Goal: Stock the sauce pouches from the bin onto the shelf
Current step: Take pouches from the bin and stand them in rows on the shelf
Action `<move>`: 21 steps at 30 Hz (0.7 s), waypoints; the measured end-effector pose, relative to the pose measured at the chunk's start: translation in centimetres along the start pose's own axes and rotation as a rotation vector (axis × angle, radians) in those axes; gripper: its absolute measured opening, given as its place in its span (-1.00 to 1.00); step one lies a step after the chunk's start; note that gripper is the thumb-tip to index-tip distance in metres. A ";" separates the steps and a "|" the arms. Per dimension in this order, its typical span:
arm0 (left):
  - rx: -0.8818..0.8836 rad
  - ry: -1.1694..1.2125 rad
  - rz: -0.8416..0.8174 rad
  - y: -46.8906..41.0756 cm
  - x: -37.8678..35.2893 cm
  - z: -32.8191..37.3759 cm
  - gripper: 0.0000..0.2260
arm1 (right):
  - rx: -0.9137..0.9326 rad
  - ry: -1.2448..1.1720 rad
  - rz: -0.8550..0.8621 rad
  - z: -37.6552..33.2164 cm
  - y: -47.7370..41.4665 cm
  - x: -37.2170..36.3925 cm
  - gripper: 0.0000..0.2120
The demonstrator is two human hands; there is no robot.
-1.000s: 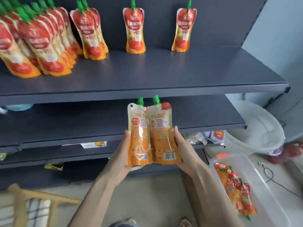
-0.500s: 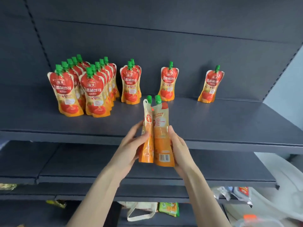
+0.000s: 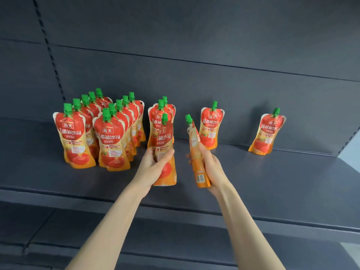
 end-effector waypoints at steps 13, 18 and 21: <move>-0.182 -0.234 0.112 -8.1 4.0 -2.1 -0.76 | 0.400 0.077 0.319 -0.8 -6.4 -0.4 -0.48; -0.153 -0.243 0.058 -9.3 3.9 -4.0 -0.67 | 0.407 0.216 0.343 0.7 -7.1 -0.8 -0.40; -0.142 -0.340 0.091 -9.4 4.2 -4.9 -0.55 | 0.352 0.393 0.352 2.1 -6.9 0.0 -0.39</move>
Point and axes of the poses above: each hand's wrist, its own y-axis away from the middle knuckle, its own x-axis out of the back of the hand, z = x × y, the point moved 6 cm from there along -y, towards the middle knuckle, and after that the axes turned 12 degrees about -y, right-handed, at the moved point
